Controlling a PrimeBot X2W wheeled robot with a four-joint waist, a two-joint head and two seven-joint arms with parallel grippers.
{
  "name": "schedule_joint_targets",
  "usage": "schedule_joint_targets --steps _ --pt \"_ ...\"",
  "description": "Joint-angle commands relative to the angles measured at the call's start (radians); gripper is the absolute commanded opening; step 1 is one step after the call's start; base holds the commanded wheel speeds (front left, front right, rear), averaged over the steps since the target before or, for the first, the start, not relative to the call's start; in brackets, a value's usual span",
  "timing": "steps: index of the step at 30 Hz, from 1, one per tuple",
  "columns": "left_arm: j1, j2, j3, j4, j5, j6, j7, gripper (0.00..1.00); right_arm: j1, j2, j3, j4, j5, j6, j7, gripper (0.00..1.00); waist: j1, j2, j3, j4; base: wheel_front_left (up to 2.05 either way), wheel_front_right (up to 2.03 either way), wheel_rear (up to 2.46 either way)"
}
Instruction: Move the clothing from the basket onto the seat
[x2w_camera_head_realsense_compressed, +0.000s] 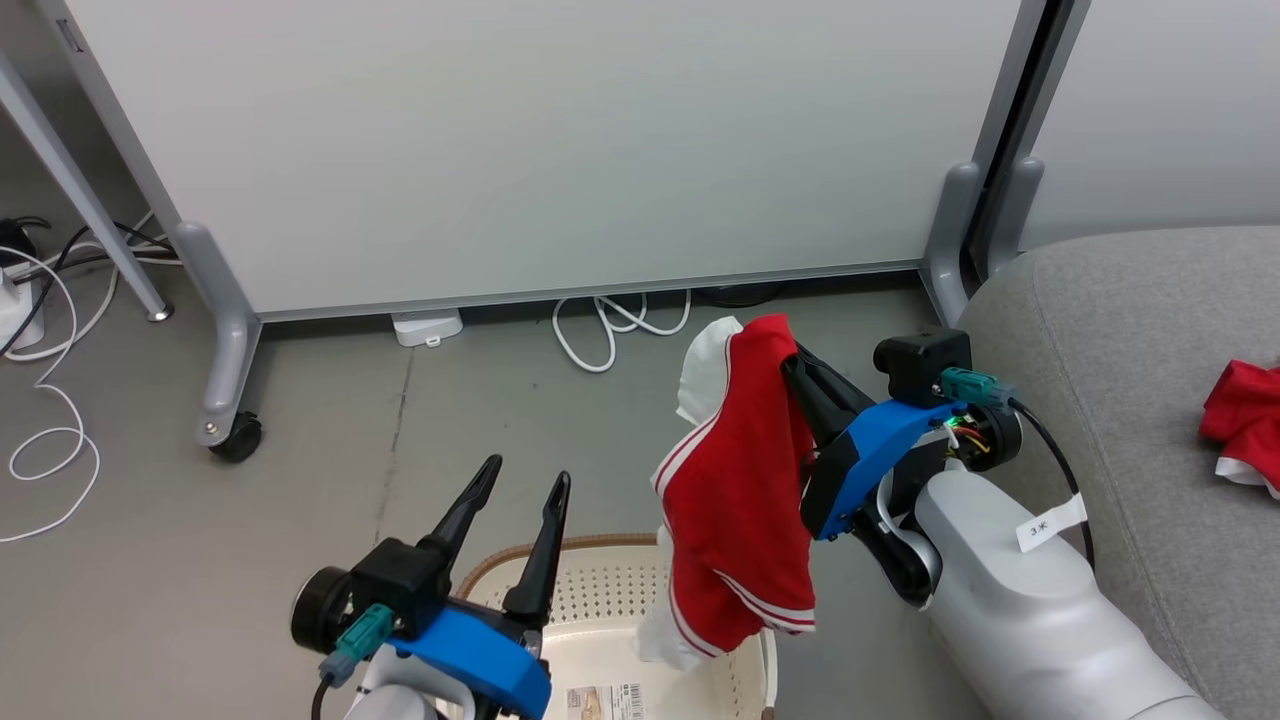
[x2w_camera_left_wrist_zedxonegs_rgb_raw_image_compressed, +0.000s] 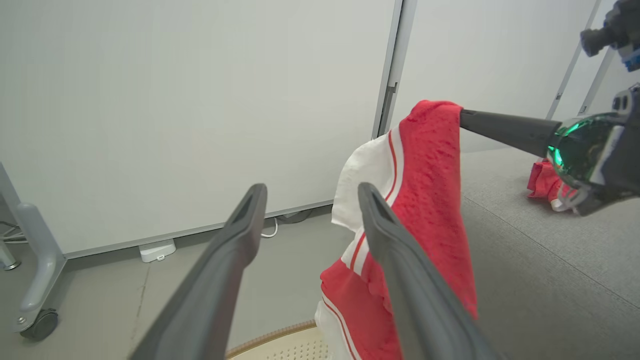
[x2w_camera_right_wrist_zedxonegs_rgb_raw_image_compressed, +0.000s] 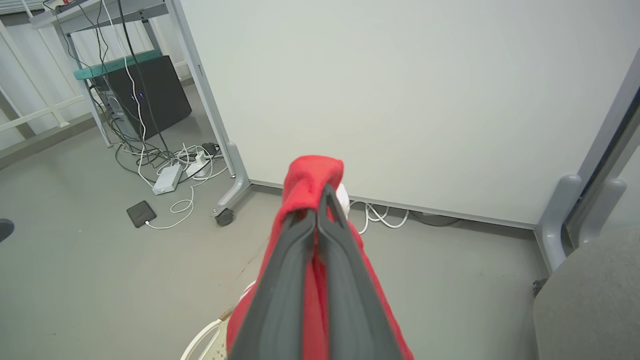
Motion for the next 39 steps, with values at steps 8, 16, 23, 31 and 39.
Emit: schedule_joint_targets --steps 8,16,23,31,39 --pt "0.050 -0.034 0.076 -0.008 0.062 -0.021 -0.005 1.00 0.021 -0.007 -0.016 -0.010 -0.012 0.000 -0.004 0.00 0.0000 0.0000 -0.001 -0.011 0.00 0.00 0.00" --pt "0.057 -0.054 0.099 -0.016 0.087 -0.029 -0.005 1.00 0.023 0.000 -0.020 -0.031 -0.021 0.000 -0.004 0.00 0.0000 0.0000 0.003 -0.065 0.00 0.00 0.00" --pt "0.053 -0.050 0.097 -0.030 0.089 -0.027 -0.005 1.00 0.025 0.002 -0.023 -0.063 -0.024 0.000 -0.004 0.00 0.0000 0.0000 0.011 -0.149 0.00 0.00 0.00" --pt "0.038 -0.042 0.093 -0.044 0.082 -0.028 -0.005 1.00 0.030 -0.009 -0.030 -0.098 -0.029 0.000 -0.004 0.00 0.0000 0.0000 0.026 -0.279 0.00 0.00 0.00" --pt "0.030 -0.034 0.087 -0.047 0.077 -0.028 -0.005 1.00 0.047 -0.023 -0.052 -0.116 -0.045 0.000 -0.004 0.00 0.0000 0.0000 0.038 -0.396 0.00 0.00 0.00"
